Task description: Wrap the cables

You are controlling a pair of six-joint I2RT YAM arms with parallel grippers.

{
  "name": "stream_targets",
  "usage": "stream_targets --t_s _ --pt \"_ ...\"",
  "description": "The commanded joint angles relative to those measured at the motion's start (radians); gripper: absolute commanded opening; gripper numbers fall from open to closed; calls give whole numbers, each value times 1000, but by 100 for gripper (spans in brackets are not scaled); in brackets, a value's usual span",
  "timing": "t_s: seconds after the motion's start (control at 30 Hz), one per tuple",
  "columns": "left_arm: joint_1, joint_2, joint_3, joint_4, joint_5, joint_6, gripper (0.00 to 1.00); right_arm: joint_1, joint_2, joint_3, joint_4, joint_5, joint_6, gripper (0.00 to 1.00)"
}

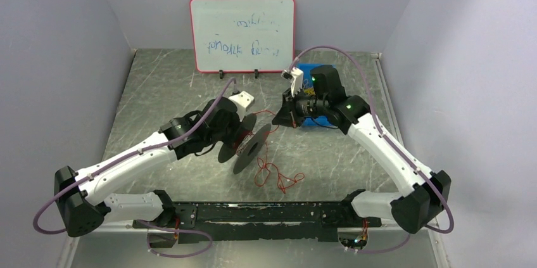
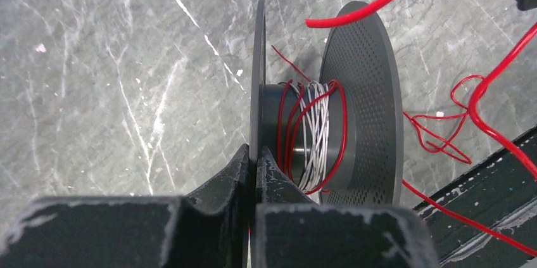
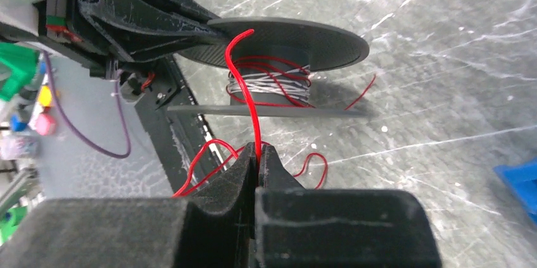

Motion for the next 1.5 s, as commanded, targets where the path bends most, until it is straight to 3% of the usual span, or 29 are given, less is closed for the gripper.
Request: stream_targets --t_s 0.0,0.3,0.93,1.23,1.47 --pt "55 -10 -20 100 93 -49 7 -52 49 27 -35 -208 26 0" --pt "68 0 -61 148 136 -79 8 -56 167 64 -73 -305 60 0" --pt "67 -6 -57 123 156 -71 26 -53 274 123 -153 -256 131 0" --pt "65 -11 -57 129 175 -69 44 -27 302 141 -179 -276 148 0" --pt "66 -21 -60 132 181 -67 49 -8 336 173 -211 -291 163 0"
